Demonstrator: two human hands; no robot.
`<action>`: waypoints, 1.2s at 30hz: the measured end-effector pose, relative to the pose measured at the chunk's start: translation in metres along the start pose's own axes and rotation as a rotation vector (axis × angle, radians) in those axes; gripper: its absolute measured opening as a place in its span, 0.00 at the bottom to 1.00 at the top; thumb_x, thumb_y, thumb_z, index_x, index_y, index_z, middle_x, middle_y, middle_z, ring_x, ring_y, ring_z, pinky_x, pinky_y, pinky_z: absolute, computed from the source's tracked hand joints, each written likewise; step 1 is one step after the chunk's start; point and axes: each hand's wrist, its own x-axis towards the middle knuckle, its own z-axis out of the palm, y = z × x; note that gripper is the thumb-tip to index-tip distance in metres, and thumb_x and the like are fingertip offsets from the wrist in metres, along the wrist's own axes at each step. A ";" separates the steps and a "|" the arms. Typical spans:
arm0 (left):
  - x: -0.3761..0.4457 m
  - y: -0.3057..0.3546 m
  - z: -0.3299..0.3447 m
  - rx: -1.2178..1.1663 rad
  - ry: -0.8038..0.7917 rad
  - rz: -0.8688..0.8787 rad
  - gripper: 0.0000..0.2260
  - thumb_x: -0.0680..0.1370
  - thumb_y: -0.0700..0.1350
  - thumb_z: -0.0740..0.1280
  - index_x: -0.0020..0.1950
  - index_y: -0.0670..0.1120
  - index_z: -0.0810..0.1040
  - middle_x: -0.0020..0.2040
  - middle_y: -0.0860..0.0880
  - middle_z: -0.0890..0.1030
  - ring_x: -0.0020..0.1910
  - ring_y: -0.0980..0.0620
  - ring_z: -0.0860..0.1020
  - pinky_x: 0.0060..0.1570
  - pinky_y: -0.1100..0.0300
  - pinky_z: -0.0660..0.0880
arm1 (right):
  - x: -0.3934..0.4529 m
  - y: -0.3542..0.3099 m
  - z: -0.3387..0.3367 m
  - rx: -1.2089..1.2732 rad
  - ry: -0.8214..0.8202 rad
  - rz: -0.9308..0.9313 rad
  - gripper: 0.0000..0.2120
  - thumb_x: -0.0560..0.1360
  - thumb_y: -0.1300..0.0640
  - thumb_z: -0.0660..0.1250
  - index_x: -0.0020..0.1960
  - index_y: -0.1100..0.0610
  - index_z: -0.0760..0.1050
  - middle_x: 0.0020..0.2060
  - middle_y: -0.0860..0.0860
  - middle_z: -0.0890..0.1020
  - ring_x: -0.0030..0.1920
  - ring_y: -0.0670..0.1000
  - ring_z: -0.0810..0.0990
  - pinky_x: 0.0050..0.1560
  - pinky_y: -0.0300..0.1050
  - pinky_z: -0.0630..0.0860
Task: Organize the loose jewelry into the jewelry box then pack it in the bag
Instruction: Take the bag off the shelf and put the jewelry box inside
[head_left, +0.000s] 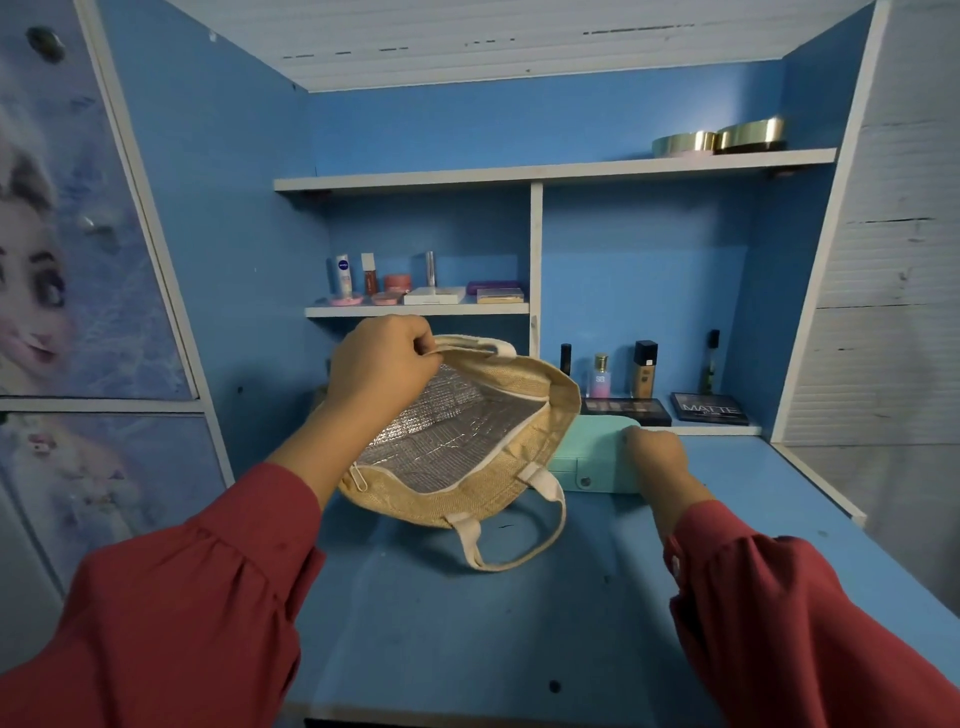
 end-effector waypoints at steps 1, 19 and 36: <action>0.001 0.000 0.001 0.002 0.000 -0.002 0.03 0.73 0.46 0.70 0.40 0.50 0.81 0.34 0.55 0.79 0.35 0.54 0.76 0.36 0.58 0.74 | -0.001 0.001 0.000 0.043 0.001 -0.004 0.14 0.76 0.54 0.61 0.55 0.64 0.72 0.52 0.59 0.77 0.49 0.58 0.73 0.50 0.50 0.71; 0.008 0.005 0.003 0.025 -0.034 -0.046 0.05 0.73 0.44 0.70 0.37 0.50 0.78 0.38 0.53 0.80 0.40 0.52 0.77 0.37 0.59 0.74 | -0.053 -0.007 0.003 0.725 -0.042 0.159 0.31 0.67 0.52 0.73 0.64 0.59 0.64 0.52 0.57 0.73 0.49 0.59 0.77 0.49 0.60 0.79; 0.014 -0.011 -0.007 -0.012 0.006 -0.066 0.03 0.73 0.45 0.71 0.40 0.48 0.81 0.39 0.51 0.81 0.39 0.51 0.78 0.38 0.57 0.75 | -0.110 -0.022 -0.046 0.816 0.080 -0.251 0.22 0.70 0.52 0.70 0.60 0.51 0.66 0.45 0.45 0.74 0.44 0.48 0.75 0.38 0.44 0.71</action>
